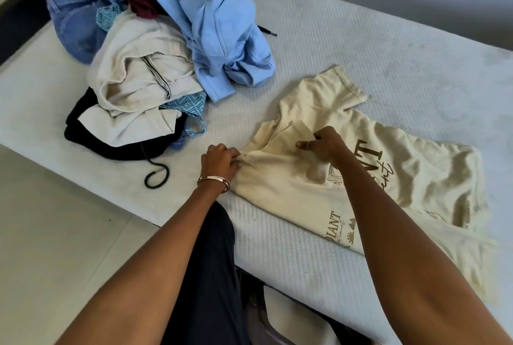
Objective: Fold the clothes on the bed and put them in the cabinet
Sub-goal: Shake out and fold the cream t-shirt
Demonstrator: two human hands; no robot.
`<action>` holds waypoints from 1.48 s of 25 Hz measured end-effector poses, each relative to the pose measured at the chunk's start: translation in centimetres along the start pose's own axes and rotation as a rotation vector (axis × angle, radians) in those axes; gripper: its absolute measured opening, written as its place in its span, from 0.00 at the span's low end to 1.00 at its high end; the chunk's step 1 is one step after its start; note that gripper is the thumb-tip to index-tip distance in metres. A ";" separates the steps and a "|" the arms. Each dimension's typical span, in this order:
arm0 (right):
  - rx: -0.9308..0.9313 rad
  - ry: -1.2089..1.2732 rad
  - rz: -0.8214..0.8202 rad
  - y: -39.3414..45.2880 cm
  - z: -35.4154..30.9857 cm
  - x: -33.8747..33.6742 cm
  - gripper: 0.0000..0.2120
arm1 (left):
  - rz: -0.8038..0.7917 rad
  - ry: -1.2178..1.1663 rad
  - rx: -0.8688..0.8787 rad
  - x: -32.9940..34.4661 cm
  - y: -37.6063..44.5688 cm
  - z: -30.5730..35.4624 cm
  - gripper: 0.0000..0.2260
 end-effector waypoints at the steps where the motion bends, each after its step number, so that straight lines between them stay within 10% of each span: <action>1: -0.055 0.036 -0.023 -0.2 -0.6 -0.2 0.16 | 0.057 -0.117 0.040 -0.8 0.2 0.6 0.10; 5: -0.348 0.196 0.099 -3.7 -1.2 -2.9 0.06 | -0.040 -0.404 0.093 -1.3 0.9 1.3 0.08; 8: -0.582 -0.190 0.230 -9.1 1.9 -2.3 0.15 | -0.128 -0.330 0.066 -0.5 1.2 -0.9 0.08; 12: -0.183 -0.508 0.193 -12.1 10.5 1.6 0.14 | -0.176 -0.410 0.126 0.0 0.0 -1.5 0.18; 16: 0.015 0.052 0.532 -13.0 12.6 2.2 0.08 | -0.268 -0.664 -0.036 0.9 -1.0 -2.1 0.21; 20: 0.321 0.467 0.443 -12.2 11.2 4.9 0.21 | -0.138 -0.658 -0.227 0.7 -1.0 -2.0 0.11; 28: 0.197 0.952 0.372 -10.0 10.6 4.5 0.12 | -0.053 -0.582 -0.162 1.5 -1.4 -1.0 0.09; 33: 0.047 0.660 0.168 -9.3 10.3 5.8 0.44 | -0.034 -0.605 -0.177 1.3 -1.9 -0.8 0.10; 37: 0.059 0.448 0.200 -10.8 11.0 5.4 0.49 | -0.057 -0.547 -0.174 1.6 -2.0 -1.2 0.05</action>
Point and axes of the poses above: each hand's wrist, its own y-axis towards the middle knuckle, its own x-axis out of the palm, z = x × y, the point moved 6 cm from there along y, towards the middle knuckle, and after that the axes turned 7 degrees about -z, right-handed, at the moved point
